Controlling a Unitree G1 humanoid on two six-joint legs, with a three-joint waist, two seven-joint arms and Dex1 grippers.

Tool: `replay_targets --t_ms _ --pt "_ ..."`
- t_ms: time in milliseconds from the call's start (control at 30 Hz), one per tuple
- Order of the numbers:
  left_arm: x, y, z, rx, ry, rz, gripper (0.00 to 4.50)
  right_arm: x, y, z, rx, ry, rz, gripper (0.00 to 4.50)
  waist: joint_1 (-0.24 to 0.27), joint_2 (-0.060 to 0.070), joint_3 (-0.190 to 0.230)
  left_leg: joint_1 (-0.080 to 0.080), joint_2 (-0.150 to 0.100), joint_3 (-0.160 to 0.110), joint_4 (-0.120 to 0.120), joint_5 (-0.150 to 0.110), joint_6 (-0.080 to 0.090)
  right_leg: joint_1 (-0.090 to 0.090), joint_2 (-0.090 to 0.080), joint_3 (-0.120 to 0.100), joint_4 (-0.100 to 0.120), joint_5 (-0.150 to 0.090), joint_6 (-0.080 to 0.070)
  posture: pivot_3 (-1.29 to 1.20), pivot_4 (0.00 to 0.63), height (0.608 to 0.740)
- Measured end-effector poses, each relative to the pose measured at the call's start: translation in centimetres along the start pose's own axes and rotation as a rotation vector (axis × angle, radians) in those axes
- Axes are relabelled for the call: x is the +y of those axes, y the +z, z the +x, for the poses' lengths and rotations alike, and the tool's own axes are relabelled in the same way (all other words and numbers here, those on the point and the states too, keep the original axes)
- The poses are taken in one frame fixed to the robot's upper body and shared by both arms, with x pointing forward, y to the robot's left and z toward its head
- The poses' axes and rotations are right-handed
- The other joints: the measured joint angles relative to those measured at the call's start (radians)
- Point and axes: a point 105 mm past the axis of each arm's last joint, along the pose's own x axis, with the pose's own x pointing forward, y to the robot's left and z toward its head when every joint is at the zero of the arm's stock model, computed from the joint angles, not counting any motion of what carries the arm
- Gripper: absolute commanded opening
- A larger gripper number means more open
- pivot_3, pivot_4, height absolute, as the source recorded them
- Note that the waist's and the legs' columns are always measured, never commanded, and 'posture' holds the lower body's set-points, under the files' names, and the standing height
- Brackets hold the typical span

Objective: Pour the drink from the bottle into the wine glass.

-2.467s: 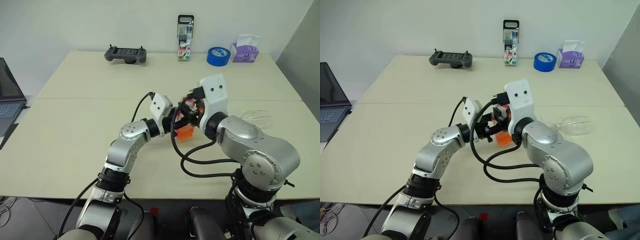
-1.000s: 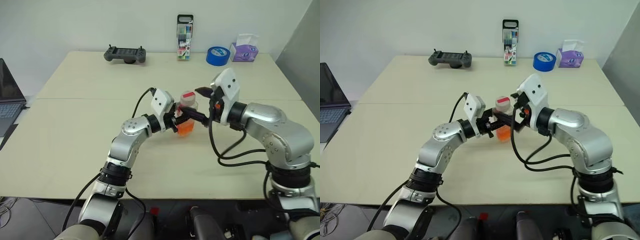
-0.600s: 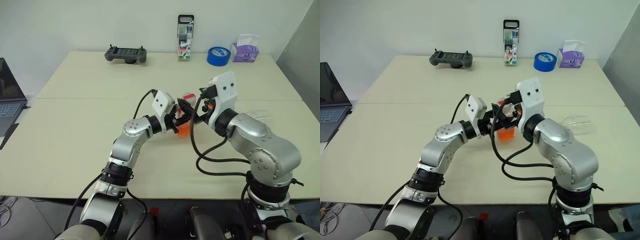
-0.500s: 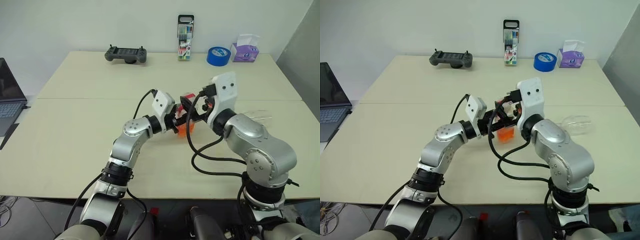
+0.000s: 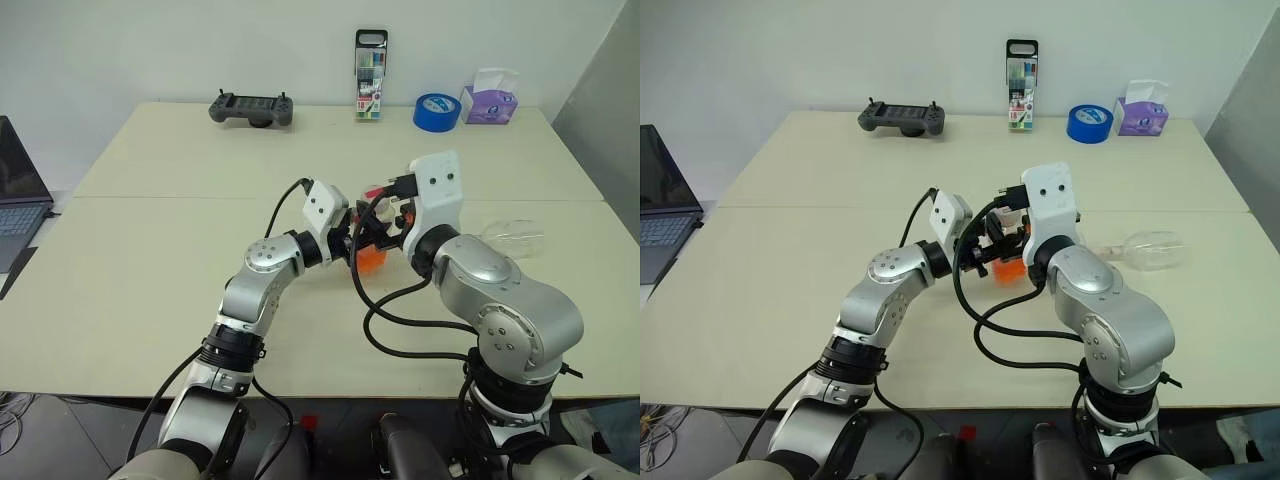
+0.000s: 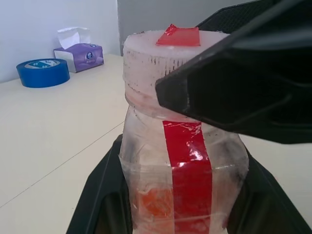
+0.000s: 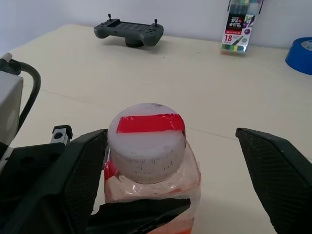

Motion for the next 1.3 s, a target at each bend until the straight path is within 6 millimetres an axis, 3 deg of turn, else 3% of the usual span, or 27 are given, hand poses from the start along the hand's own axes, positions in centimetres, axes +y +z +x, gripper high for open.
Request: replay_targets --t_ms 167,367,533,733,1033,1067,1267,1300 --pt "-0.1 0.0 0.0 -0.001 -0.002 -0.005 1.8 0.7 0.0 0.1 0.0 0.024 -0.006 1.86 0.0 0.0 0.0 0.0 0.0 0.0 0.0 0.0 0.0 0.0 0.0 0.0 0.0 0.0 0.0 0.0 0.15 0.74" --pt "0.1 0.1 0.0 -0.007 0.014 -0.008 1.8 0.6 0.2 0.4 -0.01 0.05 -0.013 1.84 0.0 0.0 0.0 0.0 0.0 0.0 0.0 0.0 0.0 0.0 0.0 0.0 0.0 0.0 0.0 0.0 0.15 0.74" --pt "0.6 0.9 -0.2 -0.034 0.037 -0.001 1.8 -0.6 0.9 1.2 -0.052 0.353 -0.098 1.84 -0.001 0.0 0.0 0.0 -0.002 0.002 0.0 0.0 0.001 0.002 0.004 0.0 -0.002 0.0 0.0 0.0 0.15 0.74" --pt "-1.0 1.6 0.2 -0.051 -0.044 0.026 1.8 -3.1 1.8 0.3 -0.007 0.759 -0.203 1.84 -0.003 0.0 0.0 0.0 -0.001 0.004 0.0 0.0 0.001 0.001 0.003 0.001 -0.002 0.0 0.0 0.0 0.15 0.74" --pt "-0.8 1.0 -0.5 -0.027 -0.024 0.015 1.79 -3.2 1.2 1.5 -0.005 0.912 -0.226 1.84 -0.005 0.0 0.0 0.001 0.003 0.002 0.0 0.0 0.001 0.001 0.007 0.0 0.0 0.001 -0.001 0.0 0.15 0.74" --pt "-0.8 1.1 -0.5 -0.026 -0.02 0.014 1.79 -3.2 1.2 1.5 -0.009 0.913 -0.22 2.57 -0.003 0.0 0.0 0.001 0.003 0.001 0.0 0.0 0.001 0.001 0.007 0.0 0.0 0.001 -0.001 0.0 0.15 0.74" --pt "-0.4 1.2 -0.7 -0.025 0.009 0.006 1.79 -1.8 2.3 1.1 -0.063 0.956 -0.226 4.49 0.003 0.0 0.0 0.0 0.001 0.001 0.001 0.0 0.001 0.0 0.0 0.001 -0.001 0.001 -0.001 0.0 0.15 0.74" --pt "-0.3 1.1 -0.7 -0.023 0.011 0.004 1.79 -1.6 2.8 0.8 -0.09 0.961 -0.233 4.5 0.003 0.0 0.0 0.0 0.0 0.001 0.001 0.0 0.001 0.001 0.0 0.0 -0.001 0.001 -0.001 0.0 0.15 0.74"
